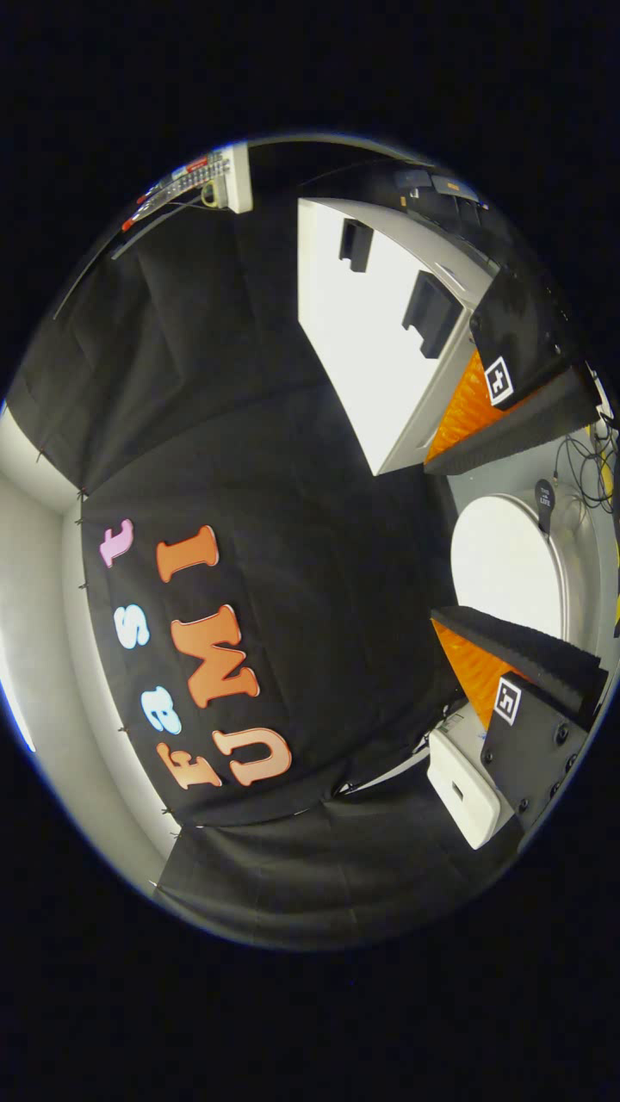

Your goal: Open the toilet lid.

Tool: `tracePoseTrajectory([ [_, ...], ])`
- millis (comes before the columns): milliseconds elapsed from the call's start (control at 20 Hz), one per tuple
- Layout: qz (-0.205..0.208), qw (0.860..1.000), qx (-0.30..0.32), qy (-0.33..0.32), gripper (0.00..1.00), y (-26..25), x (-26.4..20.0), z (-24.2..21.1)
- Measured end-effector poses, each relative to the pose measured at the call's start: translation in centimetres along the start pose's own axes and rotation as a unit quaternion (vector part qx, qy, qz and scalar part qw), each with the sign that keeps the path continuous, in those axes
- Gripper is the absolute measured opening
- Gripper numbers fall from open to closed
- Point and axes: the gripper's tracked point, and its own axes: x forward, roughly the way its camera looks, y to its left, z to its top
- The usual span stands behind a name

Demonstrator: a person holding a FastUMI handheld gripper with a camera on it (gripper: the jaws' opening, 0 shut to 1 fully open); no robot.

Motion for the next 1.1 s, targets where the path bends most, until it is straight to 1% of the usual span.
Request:
tracePoseTrajectory([
  [150,-0.002,0.999,0.008,0.045,0.98,-1.6,1.7,-3.7],
  [250,0.001,0.996,0.041,0.077,0.98,-2.7,2.6,-6.0],
  [350,-0.003,0.989,0.091,0.114,0.99,-3.9,3.8,-9.3],
  [550,-0.029,0.966,0.187,0.173,0.98,-6.4,6.0,-15.3],
  [650,-0.039,0.948,0.231,0.213,0.98,-6.9,5.6,-18.5],
  [700,-0.061,0.947,0.243,0.204,0.99,-7.9,6.3,-19.3],
  [800,-0.077,0.944,0.257,0.194,0.98,-9.4,7.3,-20.1],
  [900,-0.092,0.934,0.290,0.184,0.98,-10.7,7.5,-20.0],
  [950,-0.095,0.925,0.313,0.195,0.97,-10.7,6.7,-20.3],
  [1000,-0.074,0.909,0.340,0.228,0.98,-9.2,4.5,-21.0],
  [1050,-0.073,0.896,0.371,0.231,0.98,-8.7,3.8,-21.3],
  [1100,-0.074,0.891,0.391,0.219,0.98,-8.8,3.9,-20.9],
])
